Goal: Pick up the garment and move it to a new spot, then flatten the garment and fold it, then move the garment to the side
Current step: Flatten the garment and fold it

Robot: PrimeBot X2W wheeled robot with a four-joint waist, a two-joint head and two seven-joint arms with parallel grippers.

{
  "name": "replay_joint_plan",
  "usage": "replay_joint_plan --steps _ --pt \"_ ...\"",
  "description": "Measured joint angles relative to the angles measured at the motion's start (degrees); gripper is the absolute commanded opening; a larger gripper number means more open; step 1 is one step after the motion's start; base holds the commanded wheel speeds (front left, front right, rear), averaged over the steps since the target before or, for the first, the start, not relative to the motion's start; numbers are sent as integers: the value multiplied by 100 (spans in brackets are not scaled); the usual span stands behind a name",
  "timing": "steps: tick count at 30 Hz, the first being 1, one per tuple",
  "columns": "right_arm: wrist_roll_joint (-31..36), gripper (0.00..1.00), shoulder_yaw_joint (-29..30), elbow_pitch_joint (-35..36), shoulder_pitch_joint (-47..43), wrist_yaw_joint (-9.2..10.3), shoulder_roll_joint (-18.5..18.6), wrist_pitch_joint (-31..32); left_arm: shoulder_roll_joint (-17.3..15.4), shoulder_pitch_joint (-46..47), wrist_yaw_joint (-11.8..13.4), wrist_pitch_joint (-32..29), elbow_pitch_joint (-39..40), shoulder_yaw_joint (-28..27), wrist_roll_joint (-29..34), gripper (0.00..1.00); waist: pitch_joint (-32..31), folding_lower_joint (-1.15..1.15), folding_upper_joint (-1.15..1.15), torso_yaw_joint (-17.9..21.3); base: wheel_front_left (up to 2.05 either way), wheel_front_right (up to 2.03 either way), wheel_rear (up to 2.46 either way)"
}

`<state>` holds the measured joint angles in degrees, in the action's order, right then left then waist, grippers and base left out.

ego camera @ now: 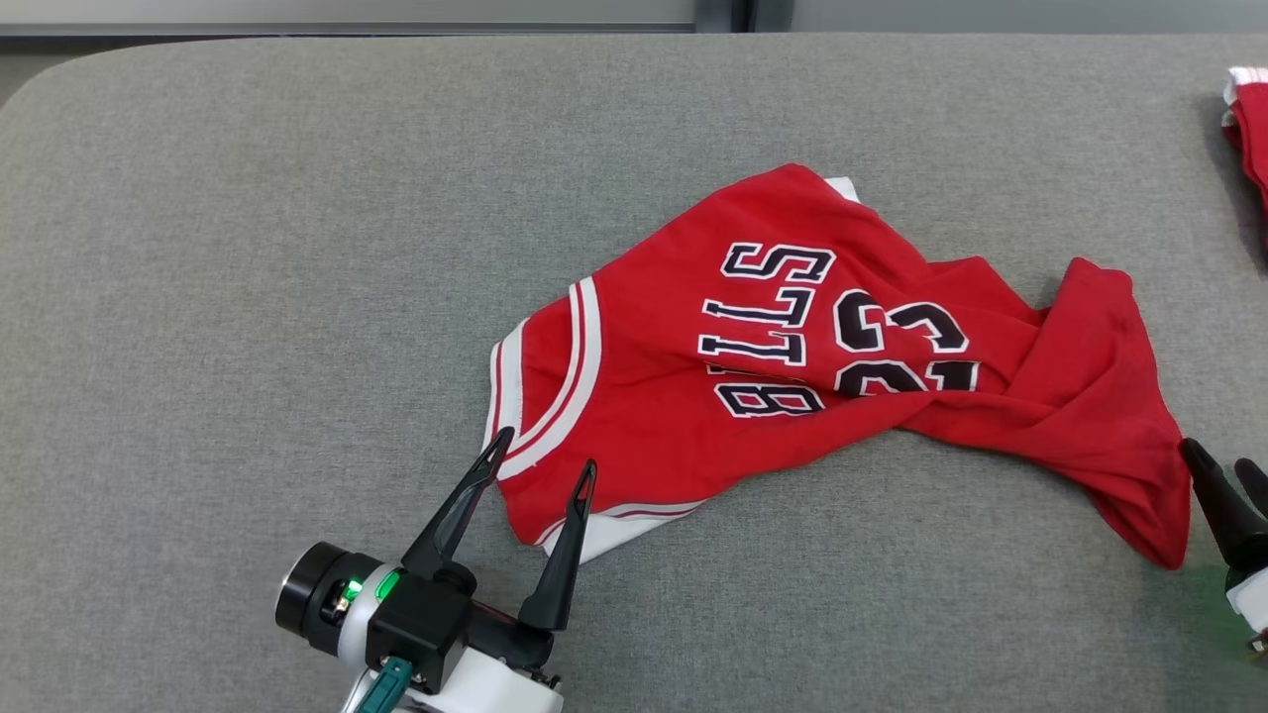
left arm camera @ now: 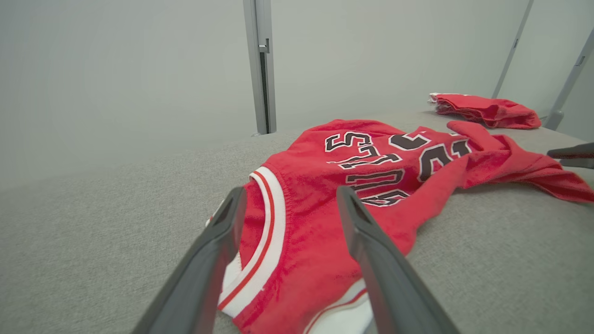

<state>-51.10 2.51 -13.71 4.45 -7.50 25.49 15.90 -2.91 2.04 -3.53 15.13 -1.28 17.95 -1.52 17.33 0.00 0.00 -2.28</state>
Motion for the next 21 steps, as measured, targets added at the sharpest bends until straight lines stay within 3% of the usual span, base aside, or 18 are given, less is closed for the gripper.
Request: replay_joint_plan --steps 6,7,9,10,11,12,21 --pt "-3 100 -318 -444 195 0 144 -48 2 77 43 0 -7 35 -53 100 88 0 0 -191 0 0 0" --pt "-3 95 -356 -480 221 0 181 -79 2 77 53 0 -7 41 -55 100 101 0 0 -211 0 0 0" --pt "-27 46 -431 -579 279 0 224 -122 3 77 55 0 -8 51 -59 100 119 0 0 -241 0 0 0" --pt "-36 32 -479 -601 293 1 254 -124 3 77 56 0 -10 57 -62 100 123 0 0 -254 0 0 0" --pt "-57 7 -512 -620 300 1 283 -134 3 77 56 0 -13 64 -67 100 124 0 0 -267 0 0 0" --pt "-87 0 -553 -636 304 1 301 -146 3 77 57 0 -16 70 -76 100 121 0 0 -277 0 0 0" --pt "-280 0 -530 -436 41 0 653 -739 9 29 100 0 -59 57 -100 100 15 0 0 -299 0 0 0"
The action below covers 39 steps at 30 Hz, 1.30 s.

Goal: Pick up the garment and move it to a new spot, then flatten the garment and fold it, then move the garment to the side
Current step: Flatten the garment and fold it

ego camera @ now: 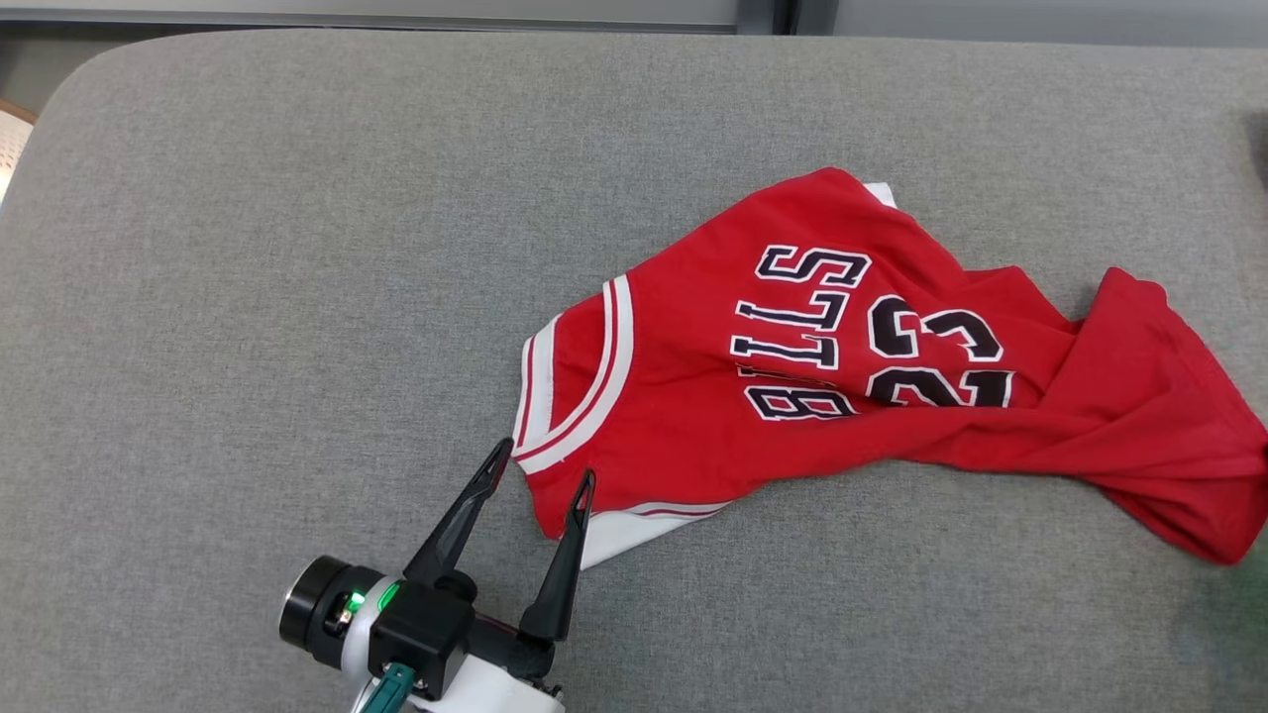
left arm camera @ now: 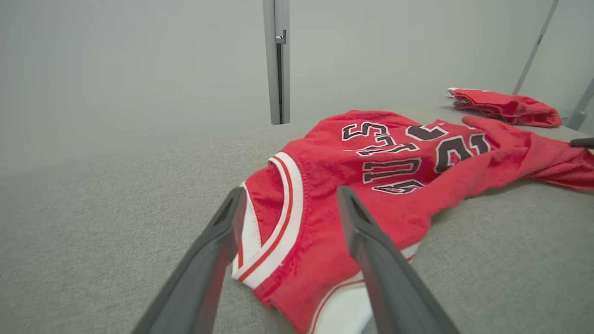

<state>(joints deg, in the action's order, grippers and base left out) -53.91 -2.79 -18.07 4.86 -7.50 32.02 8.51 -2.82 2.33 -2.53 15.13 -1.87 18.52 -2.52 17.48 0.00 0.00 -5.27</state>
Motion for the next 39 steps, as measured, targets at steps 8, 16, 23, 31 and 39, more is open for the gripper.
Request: replay_joint_plan --steps 8,16,23,31,39 --pt "-49 0 34 197 -133 0 142 -300 2 -172 -283 0 -842 5 -343 100 -27 0 0 39 0 0 0" --pt "-70 0 -132 165 -122 0 111 -334 -14 212 -421 -199 -2061 374 -1168 100 -29 0 0 71 0 0 0" --pt "-93 0 -157 83 -75 0 148 -371 -82 514 -453 -242 -2164 892 -1469 8 -14 0 0 124 0 0 0" --pt "-93 0 -175 81 -64 0 174 -508 -345 516 -482 -94 -1725 1412 -1956 0 -187 0 0 148 0 0 0" --pt "-198 0 -142 605 58 0 436 -754 -1113 365 -489 -99 20 1510 -3466 0 -672 0 0 208 0 0 0"
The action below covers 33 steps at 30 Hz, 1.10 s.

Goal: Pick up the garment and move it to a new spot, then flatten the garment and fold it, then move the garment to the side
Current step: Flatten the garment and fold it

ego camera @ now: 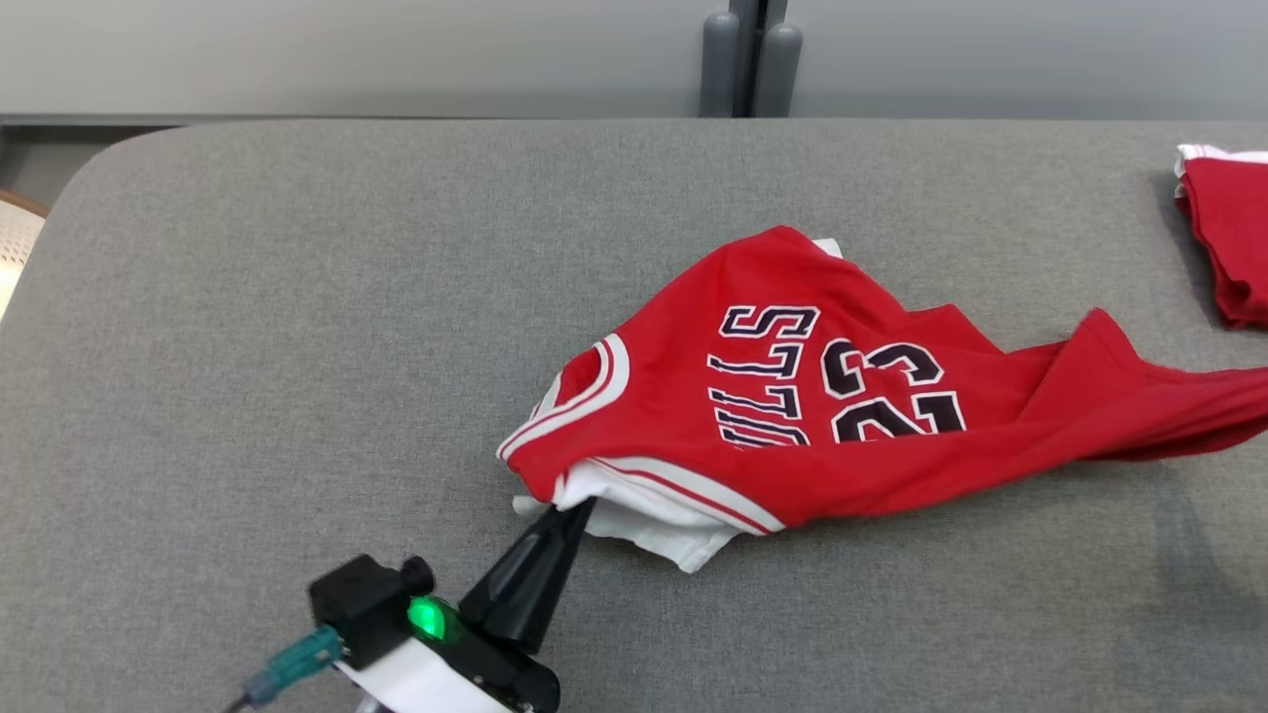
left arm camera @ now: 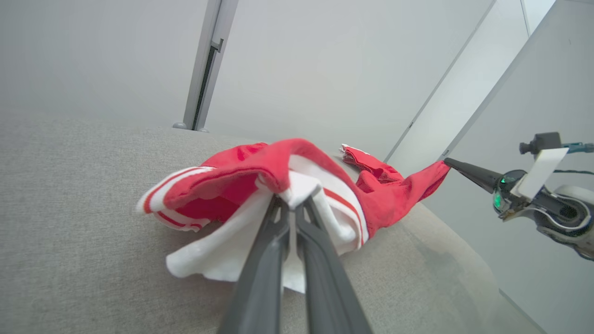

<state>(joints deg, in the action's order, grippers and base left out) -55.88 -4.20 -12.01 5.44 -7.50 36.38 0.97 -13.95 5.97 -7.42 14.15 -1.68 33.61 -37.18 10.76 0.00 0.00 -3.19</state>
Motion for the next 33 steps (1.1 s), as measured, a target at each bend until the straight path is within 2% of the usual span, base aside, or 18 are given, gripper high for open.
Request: replay_joint_plan --steps 6,8,12,15,16,18,22,23,24,25,29,33 --pt "179 0 289 643 281 0 259 -152 -677 -16 1 -831 1457 -660 -1786 0 -389 0 0 97 0 0 0" --pt "227 0 431 846 364 0 359 -135 -869 32 113 -1260 1908 -893 -2343 0 -477 0 0 144 0 0 0" --pt "237 0 556 1171 394 0 404 180 -1246 147 760 -2292 2417 -1107 -3188 0 -543 0 0 248 0 0 0" --pt "408 0 474 1284 352 0 330 465 -1415 316 1163 -2775 2232 -962 -3178 0 -461 0 0 290 0 0 0" --pt "490 0 434 1271 311 0 255 521 -1381 387 1245 -2852 2042 -838 -3099 0 -413 0 0 304 0 0 0" --pt "588 0 365 1206 269 0 66 594 -1170 548 1256 -2846 1615 -581 -2885 0 -295 0 0 329 0 0 0" --pt "770 0 334 964 168 0 -233 612 -483 1135 886 -2121 482 -294 -2327 0 -20 0 0 352 0 0 0" --pt "770 0 334 964 168 0 -233 612 -483 1135 886 -2121 482 -294 -2327 0 -20 0 0 352 0 0 0" --pt "784 0 322 903 148 0 -305 610 -313 1261 772 -1850 207 -304 -2228 75 44 0 0 355 0 0 0" --pt "833 0 308 864 140 0 -363 609 -153 1372 695 -1612 -65 -294 -2148 100 108 0 0 359 0 0 0" --pt "914 0 296 722 140 0 -488 543 65 1662 569 -884 -750 -113 -1463 100 315 0 0 396 0 0 0" --pt "929 0 323 653 140 0 -497 455 18 1658 760 -488 -1051 3 -935 100 403 0 0 441 0 0 0"
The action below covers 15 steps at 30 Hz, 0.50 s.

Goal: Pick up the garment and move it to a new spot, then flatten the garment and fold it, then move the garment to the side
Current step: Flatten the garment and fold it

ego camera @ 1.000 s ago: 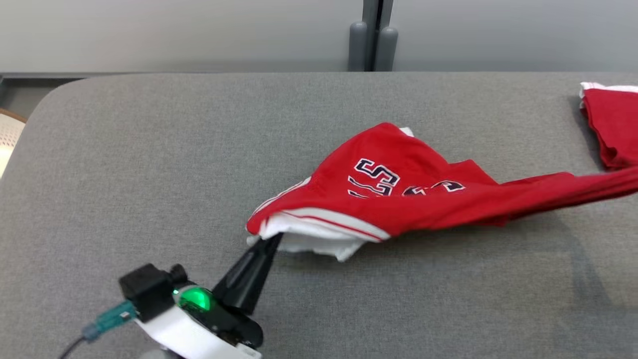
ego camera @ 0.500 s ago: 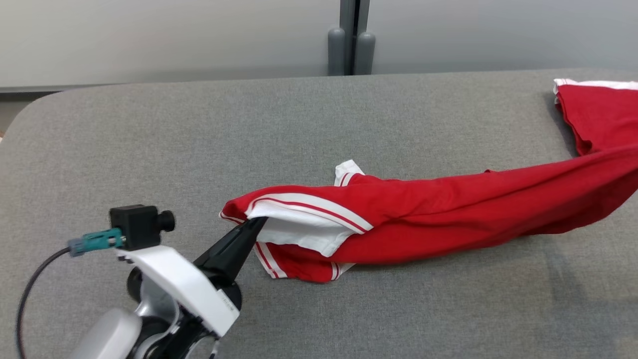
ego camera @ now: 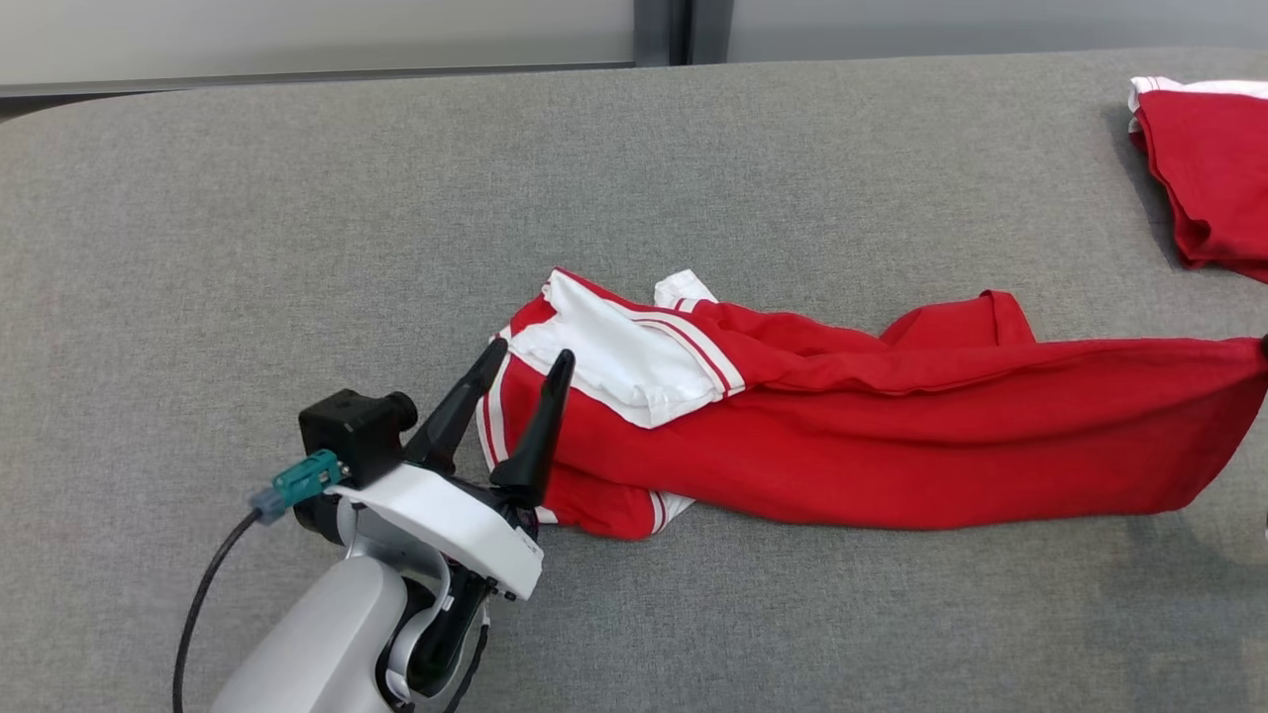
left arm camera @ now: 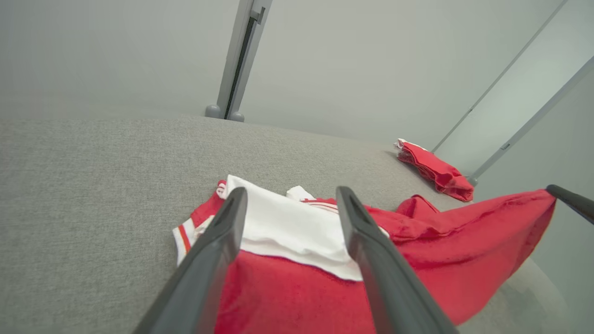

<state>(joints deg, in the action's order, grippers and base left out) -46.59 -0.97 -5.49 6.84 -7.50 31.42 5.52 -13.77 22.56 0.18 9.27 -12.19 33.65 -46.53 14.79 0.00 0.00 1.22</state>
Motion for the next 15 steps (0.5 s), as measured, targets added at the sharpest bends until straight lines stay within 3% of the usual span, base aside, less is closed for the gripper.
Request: replay_joint_plan --steps 6,15 --pt "-26 0 -31 -92 -19 0 4 -47 81 140 258 -19 -397 160 305 100 63 0 0 -31 0 0 0" --pt "-16 0 -255 -171 124 0 53 -21 330 1082 677 -972 -1480 584 684 100 177 0 0 -32 0 0 0"
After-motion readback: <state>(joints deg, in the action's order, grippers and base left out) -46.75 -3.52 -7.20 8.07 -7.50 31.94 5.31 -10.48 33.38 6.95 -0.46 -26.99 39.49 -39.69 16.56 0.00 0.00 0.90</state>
